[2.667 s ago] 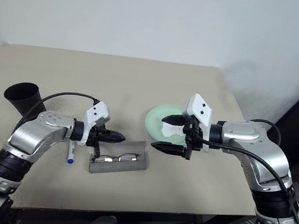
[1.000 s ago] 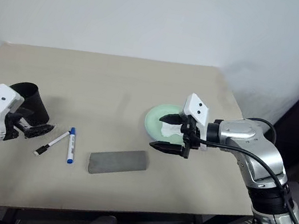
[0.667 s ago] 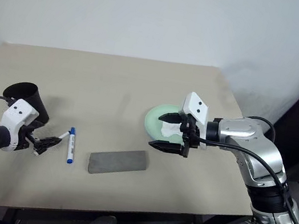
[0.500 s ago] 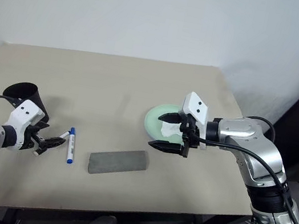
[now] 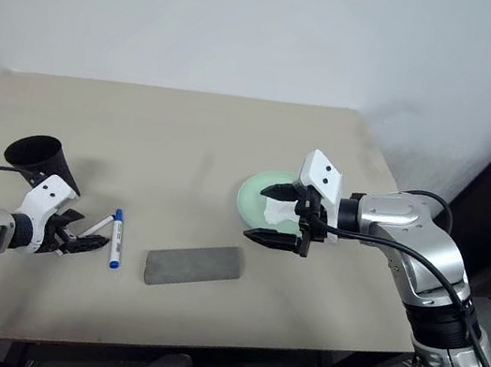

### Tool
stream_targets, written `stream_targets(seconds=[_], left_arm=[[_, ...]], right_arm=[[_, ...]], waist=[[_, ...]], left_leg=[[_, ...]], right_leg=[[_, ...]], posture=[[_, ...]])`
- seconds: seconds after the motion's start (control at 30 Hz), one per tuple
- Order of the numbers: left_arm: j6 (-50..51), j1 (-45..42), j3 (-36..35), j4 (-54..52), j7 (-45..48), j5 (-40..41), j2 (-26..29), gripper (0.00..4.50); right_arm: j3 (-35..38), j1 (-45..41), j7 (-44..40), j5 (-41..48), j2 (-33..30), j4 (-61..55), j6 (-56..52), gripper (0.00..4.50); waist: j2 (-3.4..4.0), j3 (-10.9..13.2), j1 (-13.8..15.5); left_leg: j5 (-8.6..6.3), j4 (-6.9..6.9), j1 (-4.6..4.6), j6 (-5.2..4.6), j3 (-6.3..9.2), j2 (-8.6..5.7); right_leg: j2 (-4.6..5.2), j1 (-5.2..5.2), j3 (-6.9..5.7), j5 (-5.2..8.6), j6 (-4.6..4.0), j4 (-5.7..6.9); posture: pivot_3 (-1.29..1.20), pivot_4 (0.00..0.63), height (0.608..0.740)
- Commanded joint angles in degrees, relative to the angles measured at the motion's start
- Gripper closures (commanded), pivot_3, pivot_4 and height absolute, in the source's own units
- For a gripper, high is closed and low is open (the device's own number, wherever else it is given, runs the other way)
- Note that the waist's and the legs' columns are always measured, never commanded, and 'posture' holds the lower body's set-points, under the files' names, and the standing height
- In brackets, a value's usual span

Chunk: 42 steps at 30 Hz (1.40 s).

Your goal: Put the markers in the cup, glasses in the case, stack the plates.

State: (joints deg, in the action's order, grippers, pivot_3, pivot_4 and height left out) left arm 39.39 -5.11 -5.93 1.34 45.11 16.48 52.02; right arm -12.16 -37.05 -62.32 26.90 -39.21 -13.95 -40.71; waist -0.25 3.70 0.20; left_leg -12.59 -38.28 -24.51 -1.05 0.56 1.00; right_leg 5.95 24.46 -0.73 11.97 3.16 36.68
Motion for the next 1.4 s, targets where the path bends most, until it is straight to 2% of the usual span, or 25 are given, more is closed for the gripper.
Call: stream_targets(seconds=[0.03, 0.13, 0.43, 0.77, 1.03, 1.17, 1.4], left_arm=[[1.5, 1.0, -0.5, 0.4, 0.9, -0.1, 0.5, 0.42], [3.6, 1.1, -1.7, 0.3, 1.2, 1.4, 0.3, 1.26], [12.3, 1.2, -4.4, -0.2, 0.7, 5.3, -0.6, 4.4], [11.8, 2.5, -5.4, -3.2, 1.8, 6.5, -1.6, 4.47], [8.1, -1.6, -15.8, -9.1, 1.7, 15.5, -8.6, 4.47], [7.9, -6.5, -20.2, -13.9, -2.7, 21.7, -13.8, 4.47], [4.6, -14.4, -21.2, -15.7, -10.9, 23.2, -18.9, 4.47]], right_arm=[[1.6, -0.9, 0.3, 0.4, 0.0, -1.4, 0.4, 0.0], [1.5, -1.0, 0.2, 0.3, 0.0, -1.2, 0.5, 0.0], [1.5, -1.0, 0.2, 0.3, 0.1, -1.1, 0.7, 0.0], [1.4, -1.1, 0.2, 0.2, 0.1, -1.2, 0.6, 0.0], [1.5, -1.0, 0.4, 0.2, 0.1, -1.1, 0.5, 0.0], [1.6, -0.9, 0.4, 0.3, 0.1, -1.0, 0.5, 0.0], [1.3, -1.5, 0.3, 0.1, 0.6, -0.2, 0.8, 0.0]], waist=[[0.0, 0.0, 0.0], [0.0, 0.0, 0.0], [0.01, 0.0, -0.3], [0.1, 0.0, -0.3], [-0.08, -0.1, 0.1], [-0.11, -0.1, 0.1], [-0.13, -0.1, 0.0]], left_leg=[[0.0, 0.0, 0.0, 0.0, 0.0, 0.0], [0.0, 0.0, 0.01, 0.0, 0.0, 0.0], [0.01, 0.04, 0.01, -0.02, 0.01, 0.01], [0.0, 0.06, 0.04, -0.01, -0.02, 0.01], [0.01, -0.02, 0.01, -0.01, 0.07, 0.0], [0.01, -0.04, 0.01, -0.01, 0.07, -0.01], [0.16, -0.05, 0.02, -0.25, 0.07, -0.02]], right_leg=[[0.0, 0.0, 0.0, 0.0, 0.0, 0.0], [0.0, 0.0, 0.0, 0.0, 0.0, 0.0], [-0.01, -0.01, 0.0, -0.04, 0.08, 0.0], [0.0, -0.01, 0.01, -0.03, 0.07, -0.01], [0.01, -0.02, -0.04, 0.0, -0.01, -0.03], [0.0, -0.1, -0.04, -0.04, 0.05, -0.02], [-0.05, -0.15, -0.01, -0.08, 0.11, 0.0]], posture=[[0.0, 0.0, 0.704], [0.0, 0.0, 0.704], [0.0, 0.0, 0.704], [0.0, 0.0, 0.704], [0.0, 0.0, 0.704], [0.0, 0.0, 0.704], [0.0, 0.0, 0.704]])
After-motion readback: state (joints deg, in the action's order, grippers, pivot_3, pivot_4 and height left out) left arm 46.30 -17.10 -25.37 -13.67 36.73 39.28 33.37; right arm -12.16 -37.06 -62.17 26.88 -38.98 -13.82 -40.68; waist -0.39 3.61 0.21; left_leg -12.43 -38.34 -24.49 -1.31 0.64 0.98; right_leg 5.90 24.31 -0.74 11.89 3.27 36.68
